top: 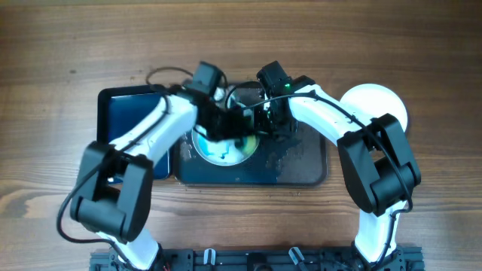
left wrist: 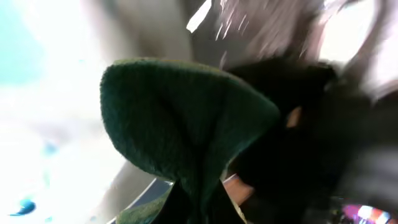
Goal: Clean dirty plates on tray and stack at the side
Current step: 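Scrub the third plate with the sponge in left gripper, then lift and flip the third plate with the right gripper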
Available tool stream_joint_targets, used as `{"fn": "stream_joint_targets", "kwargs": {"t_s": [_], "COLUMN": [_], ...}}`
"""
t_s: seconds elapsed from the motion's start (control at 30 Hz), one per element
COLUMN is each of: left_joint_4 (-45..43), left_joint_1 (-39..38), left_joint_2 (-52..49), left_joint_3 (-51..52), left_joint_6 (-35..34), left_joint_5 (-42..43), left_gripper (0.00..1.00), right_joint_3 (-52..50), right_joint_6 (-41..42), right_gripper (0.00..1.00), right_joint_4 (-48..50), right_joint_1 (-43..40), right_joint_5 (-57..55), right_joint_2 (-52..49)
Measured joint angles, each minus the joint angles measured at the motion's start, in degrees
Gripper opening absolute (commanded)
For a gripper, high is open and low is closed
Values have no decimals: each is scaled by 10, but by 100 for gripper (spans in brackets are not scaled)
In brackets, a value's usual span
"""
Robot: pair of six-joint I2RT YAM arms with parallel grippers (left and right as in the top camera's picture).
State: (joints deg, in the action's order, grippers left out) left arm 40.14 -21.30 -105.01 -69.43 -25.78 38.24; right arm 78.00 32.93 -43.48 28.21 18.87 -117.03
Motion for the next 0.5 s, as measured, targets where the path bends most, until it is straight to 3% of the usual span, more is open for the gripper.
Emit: {"fn": "stream_joint_targets", "kwargs": {"t_s": [0.1, 0.33, 0.5], "left_joint_4": [34, 87, 97], "left_joint_1": [46, 148, 156], "left_joint_2": [2, 40, 41], "left_joint_3": [-60, -120, -120], "left_joint_6": [0, -2, -3], "left_joint_5": [-28, -217, -297], "left_gripper": [4, 4, 4], "right_joint_3": [0, 0, 0], "right_joint_6": [-2, -31, -67], "right_gripper": [4, 4, 5], "right_joint_4": [1, 0, -7], "right_joint_1": [0, 0, 16], "right_joint_5": [0, -10, -126], "right_joint_2": [0, 2, 49]}}
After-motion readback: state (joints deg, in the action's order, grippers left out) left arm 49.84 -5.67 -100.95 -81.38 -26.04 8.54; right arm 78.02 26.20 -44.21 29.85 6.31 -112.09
